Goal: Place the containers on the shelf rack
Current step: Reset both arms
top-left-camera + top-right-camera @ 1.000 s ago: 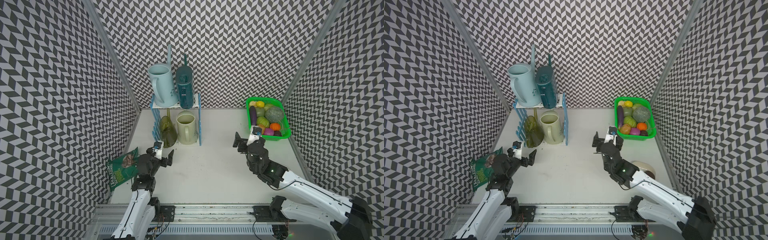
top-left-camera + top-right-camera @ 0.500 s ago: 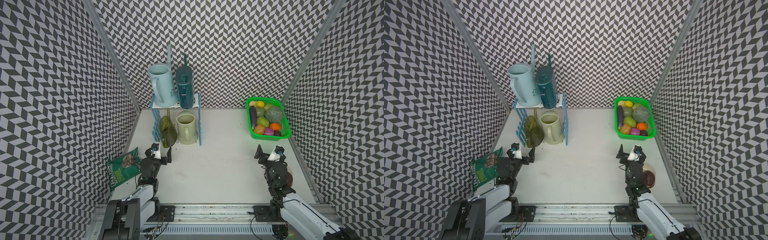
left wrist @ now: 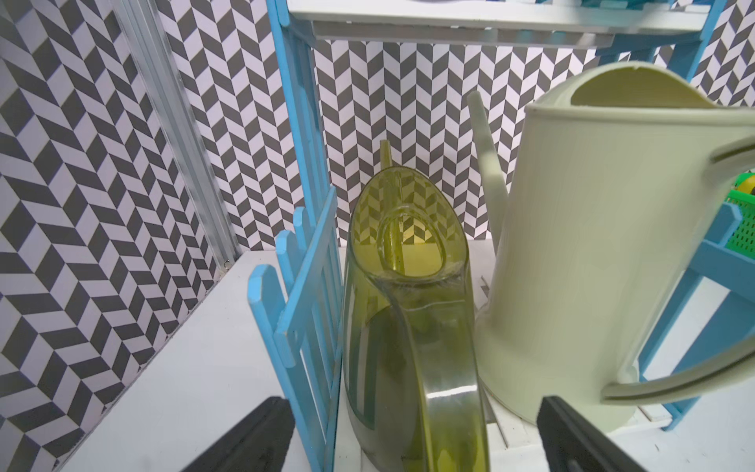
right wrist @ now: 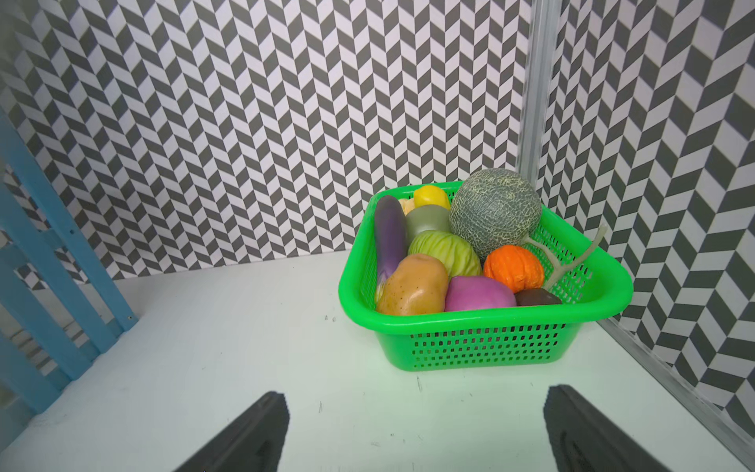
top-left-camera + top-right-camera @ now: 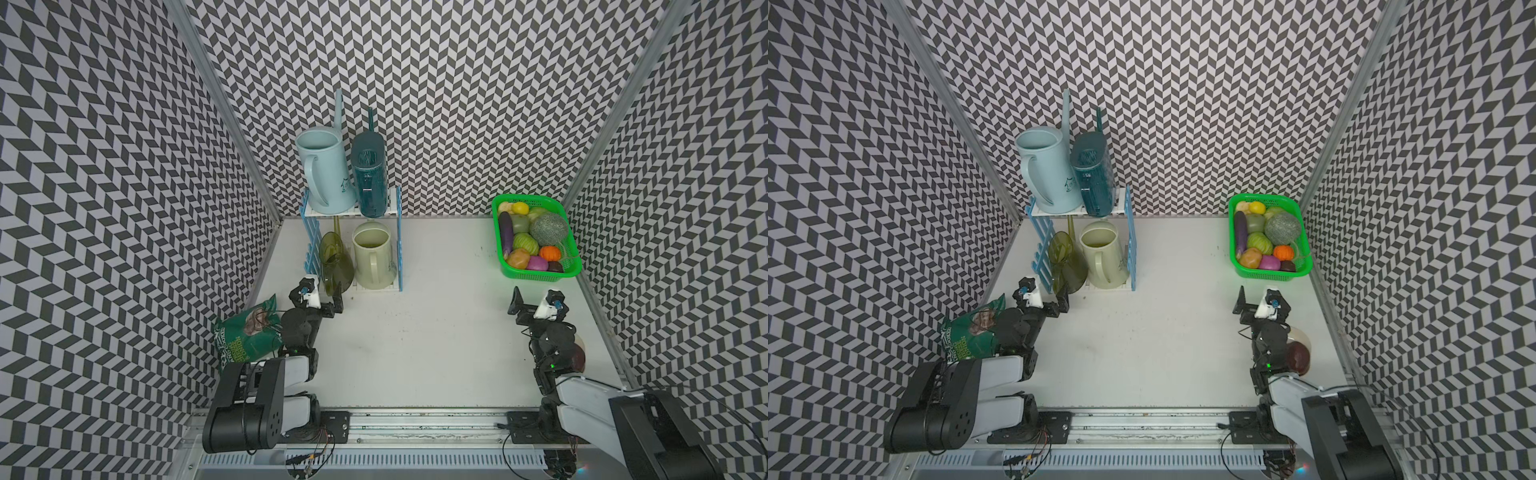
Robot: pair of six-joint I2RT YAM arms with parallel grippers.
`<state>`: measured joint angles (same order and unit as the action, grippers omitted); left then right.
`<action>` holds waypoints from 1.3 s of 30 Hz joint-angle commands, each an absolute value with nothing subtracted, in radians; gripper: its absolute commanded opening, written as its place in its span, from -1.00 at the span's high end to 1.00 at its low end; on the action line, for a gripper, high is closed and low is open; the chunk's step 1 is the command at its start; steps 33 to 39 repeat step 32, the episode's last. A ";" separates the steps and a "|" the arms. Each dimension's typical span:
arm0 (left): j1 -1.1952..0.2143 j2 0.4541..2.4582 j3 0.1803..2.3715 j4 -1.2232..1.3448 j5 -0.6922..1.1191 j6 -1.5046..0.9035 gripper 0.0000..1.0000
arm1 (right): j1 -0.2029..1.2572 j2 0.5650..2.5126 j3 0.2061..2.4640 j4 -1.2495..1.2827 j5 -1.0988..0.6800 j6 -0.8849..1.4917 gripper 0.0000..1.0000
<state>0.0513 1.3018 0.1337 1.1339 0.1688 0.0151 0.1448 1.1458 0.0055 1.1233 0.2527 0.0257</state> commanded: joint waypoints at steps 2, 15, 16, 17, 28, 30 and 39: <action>0.055 1.334 0.165 1.201 0.165 -0.004 -1.00 | 0.135 1.247 0.058 1.293 0.203 -0.021 -0.99; 0.055 1.496 0.199 1.304 0.146 0.000 -1.00 | 0.111 1.473 0.124 1.409 0.160 -0.059 -0.99; 0.055 1.512 0.201 1.312 0.143 0.000 -1.00 | 0.109 1.493 0.131 1.415 0.160 -0.059 -0.99; 0.055 1.523 0.204 1.318 0.146 0.000 -1.00 | 0.107 1.508 0.137 1.417 0.158 -0.059 -0.99; 0.051 1.525 0.253 1.226 0.121 -0.002 -1.00 | 0.088 1.509 0.151 1.389 0.135 -0.042 -0.99; 0.049 1.529 0.249 1.236 0.126 0.003 -1.00 | 0.086 1.508 0.154 1.381 0.134 -0.040 -0.99; 0.045 1.533 0.243 1.246 0.131 0.008 -1.00 | 0.086 1.509 0.156 1.377 0.134 -0.038 -0.99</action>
